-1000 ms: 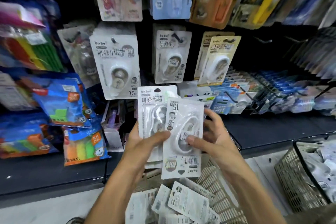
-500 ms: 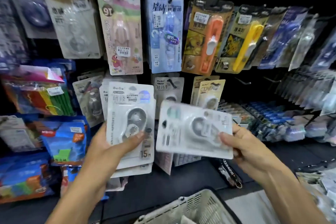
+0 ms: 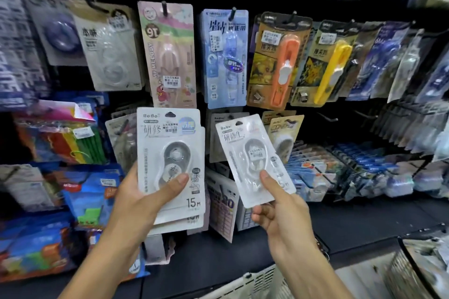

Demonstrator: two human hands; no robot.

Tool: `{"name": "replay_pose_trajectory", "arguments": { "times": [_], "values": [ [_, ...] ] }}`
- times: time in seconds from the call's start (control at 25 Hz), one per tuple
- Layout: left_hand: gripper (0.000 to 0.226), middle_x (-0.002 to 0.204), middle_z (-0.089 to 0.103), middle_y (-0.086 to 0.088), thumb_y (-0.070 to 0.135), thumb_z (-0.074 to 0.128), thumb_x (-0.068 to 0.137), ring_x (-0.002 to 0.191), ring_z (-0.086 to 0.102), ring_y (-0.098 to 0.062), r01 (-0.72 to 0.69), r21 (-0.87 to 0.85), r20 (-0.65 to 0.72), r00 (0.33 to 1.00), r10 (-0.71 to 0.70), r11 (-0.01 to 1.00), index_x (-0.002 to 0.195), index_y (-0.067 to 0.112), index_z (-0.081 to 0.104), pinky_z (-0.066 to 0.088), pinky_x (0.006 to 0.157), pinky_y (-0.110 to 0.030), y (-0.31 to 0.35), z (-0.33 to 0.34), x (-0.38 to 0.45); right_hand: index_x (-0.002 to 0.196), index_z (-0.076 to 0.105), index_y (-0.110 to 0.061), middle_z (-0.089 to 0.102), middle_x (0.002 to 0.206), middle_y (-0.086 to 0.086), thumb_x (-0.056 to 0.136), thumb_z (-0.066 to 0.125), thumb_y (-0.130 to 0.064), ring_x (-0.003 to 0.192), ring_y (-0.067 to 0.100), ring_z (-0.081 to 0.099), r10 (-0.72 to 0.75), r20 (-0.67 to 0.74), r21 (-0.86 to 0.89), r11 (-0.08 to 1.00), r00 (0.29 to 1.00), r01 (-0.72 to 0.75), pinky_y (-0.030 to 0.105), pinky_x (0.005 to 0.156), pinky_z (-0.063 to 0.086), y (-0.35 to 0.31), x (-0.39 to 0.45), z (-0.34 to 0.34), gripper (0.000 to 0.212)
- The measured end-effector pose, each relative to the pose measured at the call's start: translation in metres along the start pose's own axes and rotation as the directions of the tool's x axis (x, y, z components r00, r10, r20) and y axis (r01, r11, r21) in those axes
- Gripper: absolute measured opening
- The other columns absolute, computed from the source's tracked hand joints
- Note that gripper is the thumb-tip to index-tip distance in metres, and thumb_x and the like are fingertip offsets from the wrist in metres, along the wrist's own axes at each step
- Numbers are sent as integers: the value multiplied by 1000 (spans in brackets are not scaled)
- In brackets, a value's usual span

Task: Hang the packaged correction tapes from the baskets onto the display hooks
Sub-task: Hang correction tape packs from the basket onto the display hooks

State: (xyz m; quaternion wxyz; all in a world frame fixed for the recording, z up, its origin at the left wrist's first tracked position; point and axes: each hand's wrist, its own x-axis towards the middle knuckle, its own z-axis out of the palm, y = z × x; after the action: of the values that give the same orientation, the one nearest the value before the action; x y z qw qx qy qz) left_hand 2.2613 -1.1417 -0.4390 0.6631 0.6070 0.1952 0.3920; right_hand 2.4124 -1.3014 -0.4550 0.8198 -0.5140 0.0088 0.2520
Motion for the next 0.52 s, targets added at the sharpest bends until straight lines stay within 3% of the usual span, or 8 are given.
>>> {"name": "replay_pose_trajectory", "arguments": {
  "times": [0.12, 0.2, 0.28, 0.36, 0.44, 0.52],
  "values": [
    [50, 104, 80, 5, 33, 96, 55, 91, 78, -14, 7, -18, 42, 999, -7, 1000, 99, 42, 75, 59, 68, -16, 0, 6, -2, 107, 71, -8, 71, 64, 5, 80, 83, -23, 39, 14, 51, -47, -30, 19, 999, 998, 47, 26, 35, 45, 4, -3, 2, 33],
    [46, 101, 80, 6, 36, 91, 55, 88, 78, -13, 9, -24, 18, 1000, -8, 1000, 98, 42, 75, 58, 65, -15, 0, 8, -3, 111, 69, -7, 73, 71, 5, 82, 81, -20, 47, 15, 61, -14, 3, 41, 999, 1000, 14, 27, 39, 51, 5, -2, 6, 34],
    [47, 98, 80, 9, 37, 89, 54, 87, 78, -11, 11, 17, -1, 1000, -11, 1000, 97, 48, 73, 59, 64, -18, -2, 8, -3, 128, 59, -7, 73, 107, 9, 82, 80, -17, 80, 25, 76, 83, 121, 119, 988, 989, -97, 34, 65, 63, 10, 1, 10, 51],
    [52, 97, 80, 11, 31, 93, 54, 86, 77, -10, 29, 82, 6, 1000, -29, 996, 96, 51, 71, 60, 65, -20, -5, 9, -3, 143, 48, -20, 59, 132, 7, 75, 84, -23, 111, 31, 69, 79, 188, 114, 988, 979, -101, 42, 92, 59, 20, 2, 9, 77],
    [56, 97, 80, 9, 24, 99, 55, 87, 78, -12, 34, 132, 29, 999, -38, 991, 101, 41, 72, 60, 66, -21, -6, 11, -3, 138, 53, -32, 65, 130, -3, 69, 91, -35, 114, 19, 68, -47, 284, -112, 990, 958, 82, 35, 89, 59, 29, -4, 15, 78],
    [64, 100, 80, 9, 27, 100, 54, 90, 77, -10, 3, 247, 106, 994, -30, 969, 109, 33, 69, 61, 72, -23, -9, 14, -4, 122, 66, -29, 76, 113, -2, 70, 89, -42, 101, 12, 73, -67, 417, -246, 952, 906, 184, 22, 73, 58, 32, -9, 24, 58]
  ]
}}
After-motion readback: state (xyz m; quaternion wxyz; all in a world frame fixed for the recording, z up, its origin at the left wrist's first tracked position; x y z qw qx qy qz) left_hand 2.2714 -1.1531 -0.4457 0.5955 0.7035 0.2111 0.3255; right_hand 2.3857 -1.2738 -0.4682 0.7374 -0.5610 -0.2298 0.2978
